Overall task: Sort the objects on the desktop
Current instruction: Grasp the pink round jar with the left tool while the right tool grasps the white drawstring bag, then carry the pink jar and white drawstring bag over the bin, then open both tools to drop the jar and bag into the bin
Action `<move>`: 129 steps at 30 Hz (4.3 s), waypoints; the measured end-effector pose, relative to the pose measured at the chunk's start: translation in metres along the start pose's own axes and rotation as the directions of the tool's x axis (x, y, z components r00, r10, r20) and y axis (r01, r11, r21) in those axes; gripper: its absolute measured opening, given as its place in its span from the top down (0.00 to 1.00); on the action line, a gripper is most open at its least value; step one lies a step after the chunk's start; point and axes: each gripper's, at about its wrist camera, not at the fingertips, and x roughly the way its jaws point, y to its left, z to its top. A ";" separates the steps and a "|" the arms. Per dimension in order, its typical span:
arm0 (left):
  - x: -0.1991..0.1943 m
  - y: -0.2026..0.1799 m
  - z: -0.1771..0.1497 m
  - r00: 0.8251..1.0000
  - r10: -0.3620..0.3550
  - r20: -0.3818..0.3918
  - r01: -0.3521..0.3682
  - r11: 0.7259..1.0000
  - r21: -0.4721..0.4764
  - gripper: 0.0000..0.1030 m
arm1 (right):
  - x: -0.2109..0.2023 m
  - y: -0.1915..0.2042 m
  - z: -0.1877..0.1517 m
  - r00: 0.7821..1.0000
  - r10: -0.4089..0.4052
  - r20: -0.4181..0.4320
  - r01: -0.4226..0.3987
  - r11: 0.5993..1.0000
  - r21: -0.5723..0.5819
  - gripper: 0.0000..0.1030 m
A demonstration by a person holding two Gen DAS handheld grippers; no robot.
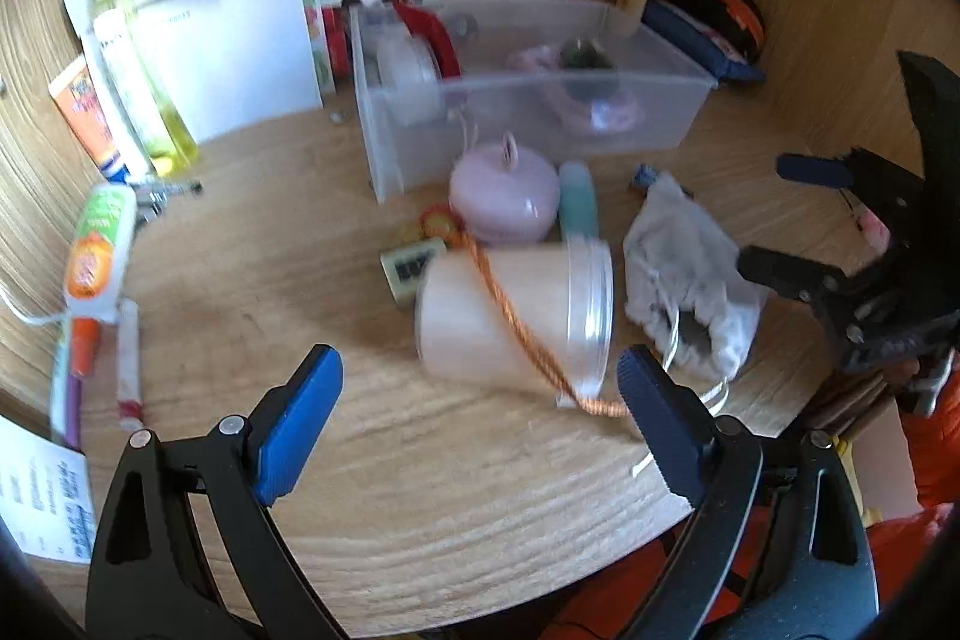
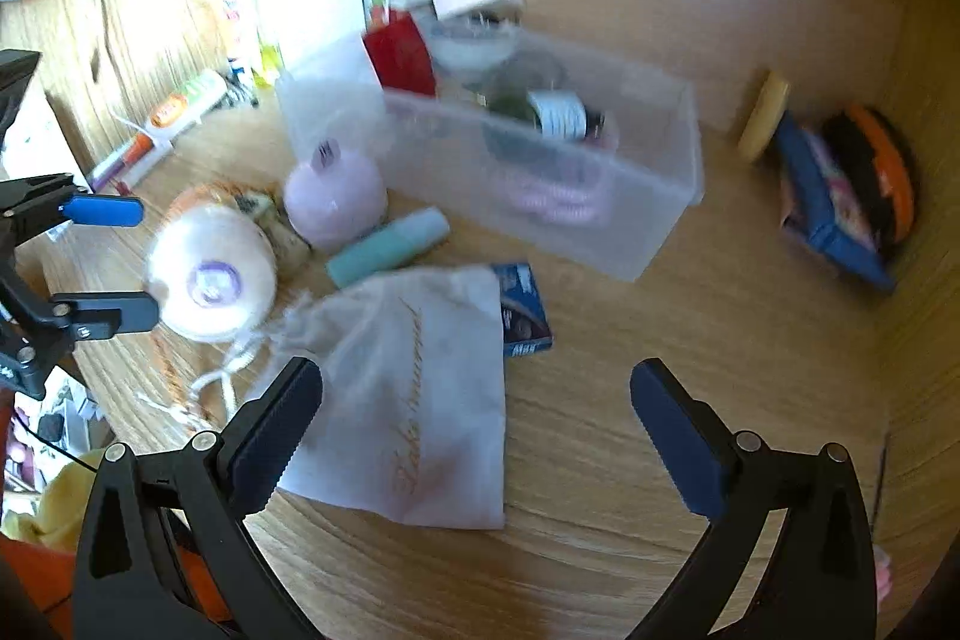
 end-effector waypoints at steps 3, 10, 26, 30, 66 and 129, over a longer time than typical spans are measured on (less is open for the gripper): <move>0.001 0.003 0.022 1.000 -0.003 0.013 0.003 1.000 -0.013 0.09 | -0.007 0.001 0.005 0.999 0.035 0.023 -0.035 0.999 0.024 0.00; 0.044 0.000 0.072 0.998 -0.013 -0.065 0.010 0.999 -0.045 0.09 | 0.006 0.016 0.004 0.997 0.079 -0.014 -0.079 0.997 0.020 0.00; 0.117 -0.012 0.098 0.969 0.011 -0.246 -0.005 1.000 0.025 0.26 | 0.060 0.014 -0.004 0.980 0.154 -0.126 -0.152 0.988 0.030 0.15; 0.120 -0.009 0.093 0.965 -0.018 -0.262 0.021 1.000 0.008 0.39 | 0.055 0.016 -0.006 0.982 0.157 -0.109 -0.157 0.988 0.003 0.32; -0.014 0.034 0.108 0.987 0.042 0.153 -0.022 0.992 -0.127 0.39 | -0.030 -0.026 0.078 0.978 -0.015 0.209 -0.004 0.996 0.093 0.67; 0.069 0.001 0.170 0.986 -0.062 0.154 0.075 0.994 -0.084 0.12 | 0.076 -0.064 0.116 0.983 -0.149 0.111 0.145 0.988 0.043 0.21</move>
